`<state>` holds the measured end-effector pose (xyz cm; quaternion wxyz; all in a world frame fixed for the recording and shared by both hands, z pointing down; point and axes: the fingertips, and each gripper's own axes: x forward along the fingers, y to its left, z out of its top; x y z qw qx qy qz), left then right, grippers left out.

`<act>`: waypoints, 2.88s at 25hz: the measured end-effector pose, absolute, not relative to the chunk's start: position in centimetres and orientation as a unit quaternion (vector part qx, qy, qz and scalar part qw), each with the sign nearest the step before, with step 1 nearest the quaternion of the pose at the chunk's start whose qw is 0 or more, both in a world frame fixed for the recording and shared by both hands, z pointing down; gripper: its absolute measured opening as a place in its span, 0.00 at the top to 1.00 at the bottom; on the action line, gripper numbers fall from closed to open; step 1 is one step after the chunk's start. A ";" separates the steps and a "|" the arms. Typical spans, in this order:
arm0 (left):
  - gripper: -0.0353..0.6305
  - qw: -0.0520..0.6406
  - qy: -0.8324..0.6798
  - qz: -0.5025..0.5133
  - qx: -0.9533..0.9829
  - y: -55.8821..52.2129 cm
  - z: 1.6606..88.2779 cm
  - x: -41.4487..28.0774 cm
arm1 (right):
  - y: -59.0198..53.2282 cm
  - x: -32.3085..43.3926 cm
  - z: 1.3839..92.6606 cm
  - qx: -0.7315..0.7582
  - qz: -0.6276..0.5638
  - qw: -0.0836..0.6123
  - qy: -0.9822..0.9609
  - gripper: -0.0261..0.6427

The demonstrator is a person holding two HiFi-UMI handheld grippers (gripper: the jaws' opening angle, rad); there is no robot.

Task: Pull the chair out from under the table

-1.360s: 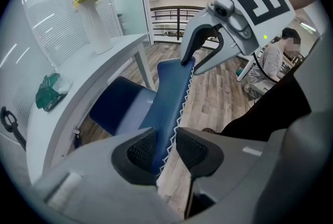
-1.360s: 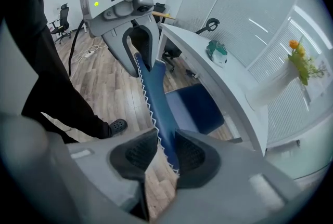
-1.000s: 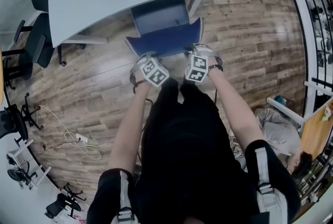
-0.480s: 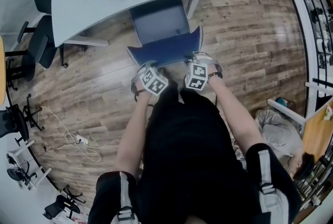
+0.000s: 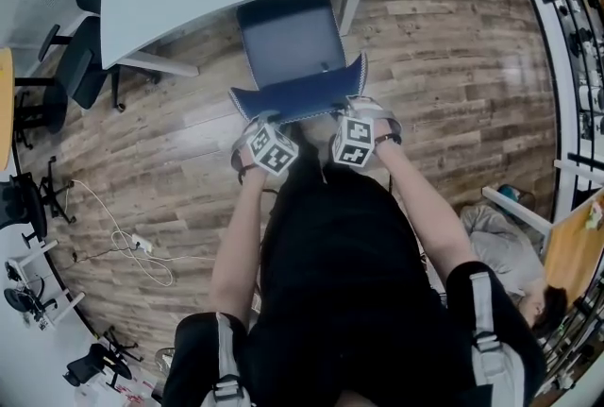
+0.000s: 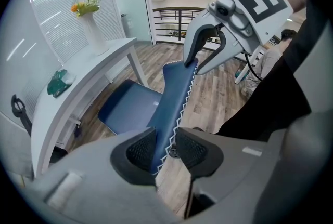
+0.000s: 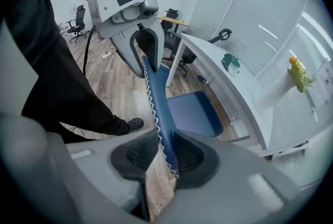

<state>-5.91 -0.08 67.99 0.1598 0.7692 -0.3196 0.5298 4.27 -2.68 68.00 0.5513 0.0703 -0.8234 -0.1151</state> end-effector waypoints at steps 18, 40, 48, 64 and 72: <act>0.77 0.143 -0.346 0.544 0.751 6.8 66.2 -2.3 | 3.9 7.8 66.0 0.051 -0.131 0.535 -0.833 0.82; 0.77 0.125 -0.306 0.531 0.780 13.3 65.9 -2.7 | 11.0 7.6 65.8 0.095 -0.086 0.549 -0.826 0.81; 0.78 0.127 -0.282 0.529 0.790 16.2 66.6 -1.9 | 13.7 8.5 66.7 0.102 -0.082 0.560 -0.818 0.81; 0.79 0.120 -0.262 0.509 0.811 18.9 65.2 -0.8 | 16.1 9.4 65.4 0.113 -0.082 0.564 -0.814 0.81; 0.79 0.118 -0.266 0.505 0.813 20.1 65.1 -0.7 | 17.4 9.6 65.3 0.131 -0.081 0.559 -0.815 0.80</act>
